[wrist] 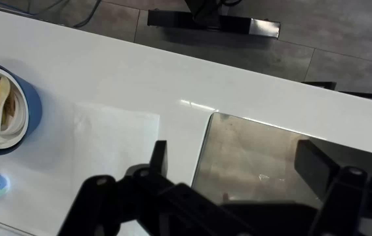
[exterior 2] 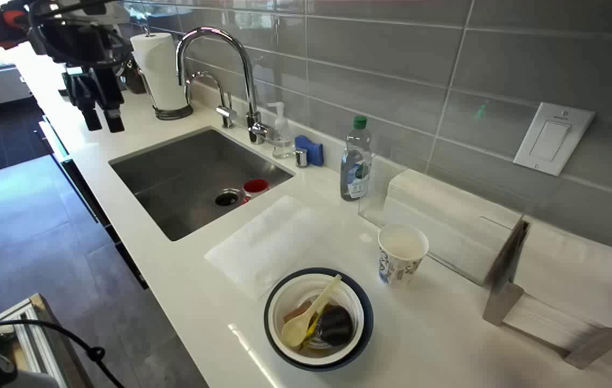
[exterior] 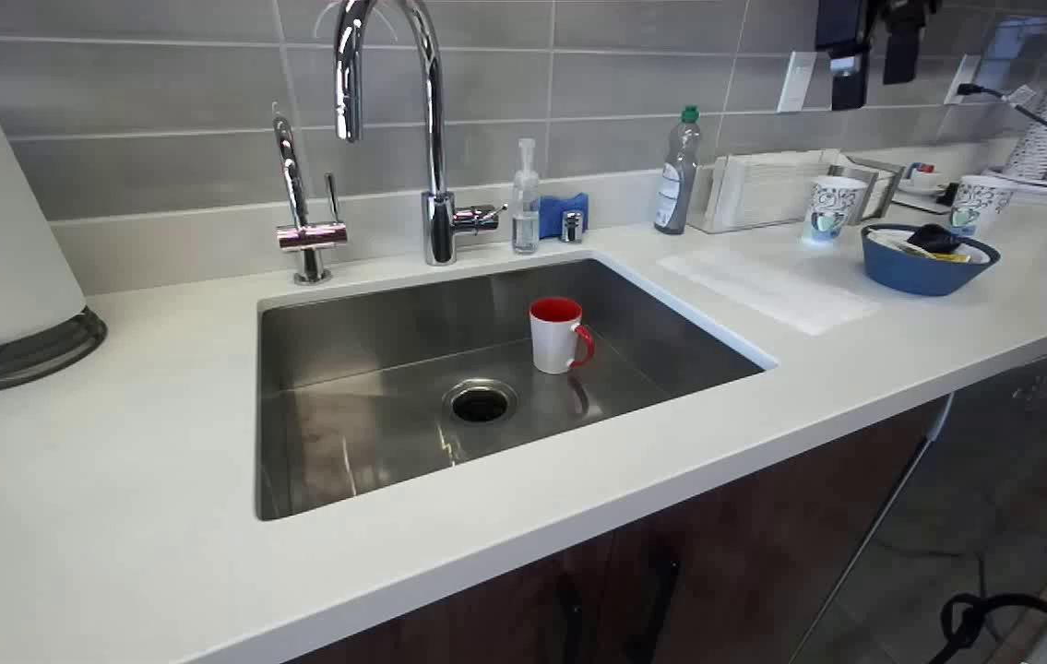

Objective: Move the black object from the bowl to the counter

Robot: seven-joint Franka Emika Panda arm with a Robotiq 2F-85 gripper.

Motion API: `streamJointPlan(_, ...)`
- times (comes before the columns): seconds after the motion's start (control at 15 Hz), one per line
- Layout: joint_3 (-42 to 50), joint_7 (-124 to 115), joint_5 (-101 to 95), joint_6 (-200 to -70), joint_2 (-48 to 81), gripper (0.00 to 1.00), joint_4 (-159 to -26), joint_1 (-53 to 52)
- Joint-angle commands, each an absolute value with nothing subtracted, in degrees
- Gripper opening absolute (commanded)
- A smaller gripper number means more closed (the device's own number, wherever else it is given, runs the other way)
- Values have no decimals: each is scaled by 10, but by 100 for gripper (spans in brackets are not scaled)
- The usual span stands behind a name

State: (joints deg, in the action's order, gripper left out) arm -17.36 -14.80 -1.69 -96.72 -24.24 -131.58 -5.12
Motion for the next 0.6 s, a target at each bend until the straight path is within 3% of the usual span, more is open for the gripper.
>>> streamJointPlan(0.0,-161,-153,-22,-966,-240,100,-1315,-66)
streamJointPlan(0.53,-120,-172,-32,-1002,-301,100,-1364,-43)
